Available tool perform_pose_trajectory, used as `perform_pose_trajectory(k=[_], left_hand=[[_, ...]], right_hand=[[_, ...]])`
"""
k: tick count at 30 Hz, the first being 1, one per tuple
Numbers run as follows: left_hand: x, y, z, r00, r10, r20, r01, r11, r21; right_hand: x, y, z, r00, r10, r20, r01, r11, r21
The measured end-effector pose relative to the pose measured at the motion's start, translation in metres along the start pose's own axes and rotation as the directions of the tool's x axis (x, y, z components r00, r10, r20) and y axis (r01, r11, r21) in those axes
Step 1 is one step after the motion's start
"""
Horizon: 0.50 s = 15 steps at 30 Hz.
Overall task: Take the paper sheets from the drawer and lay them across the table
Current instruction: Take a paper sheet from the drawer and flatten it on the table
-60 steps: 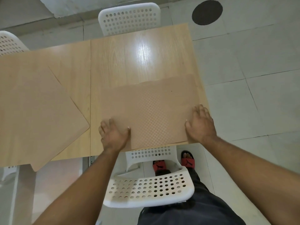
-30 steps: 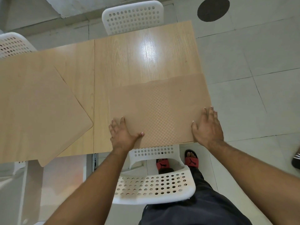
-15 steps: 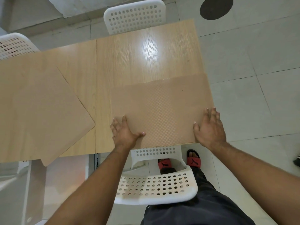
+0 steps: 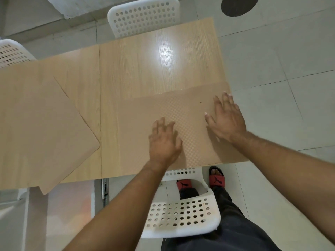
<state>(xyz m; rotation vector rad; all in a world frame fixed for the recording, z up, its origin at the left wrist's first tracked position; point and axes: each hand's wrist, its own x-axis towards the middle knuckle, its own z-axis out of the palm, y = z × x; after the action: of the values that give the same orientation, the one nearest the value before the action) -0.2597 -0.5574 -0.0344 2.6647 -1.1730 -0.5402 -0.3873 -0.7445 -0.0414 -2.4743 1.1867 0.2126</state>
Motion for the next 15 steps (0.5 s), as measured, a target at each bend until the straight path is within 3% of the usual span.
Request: perform_pose_trajectory(k=[3, 7, 15], left_hand=[[0.023, 0.039, 0.021, 0.987, 0.158, 0.038, -0.159, 0.987, 0.038], [0.034, 0.059, 0.049, 0.989, 0.143, 0.039, -0.146, 0.984, 0.102], [0.034, 0.049, 0.073, 0.987, 0.155, -0.04, -0.146, 0.976, 0.164]], right_hand=[[0.043, 0.003, -0.001, 0.997, -0.082, 0.002, 0.082, 0.995, -0.062], [0.066, 0.011, 0.014, 0.995, -0.096, 0.015, 0.097, 0.988, -0.122], [-0.049, 0.016, 0.067, 0.993, -0.066, -0.1, 0.058, 0.995, -0.08]])
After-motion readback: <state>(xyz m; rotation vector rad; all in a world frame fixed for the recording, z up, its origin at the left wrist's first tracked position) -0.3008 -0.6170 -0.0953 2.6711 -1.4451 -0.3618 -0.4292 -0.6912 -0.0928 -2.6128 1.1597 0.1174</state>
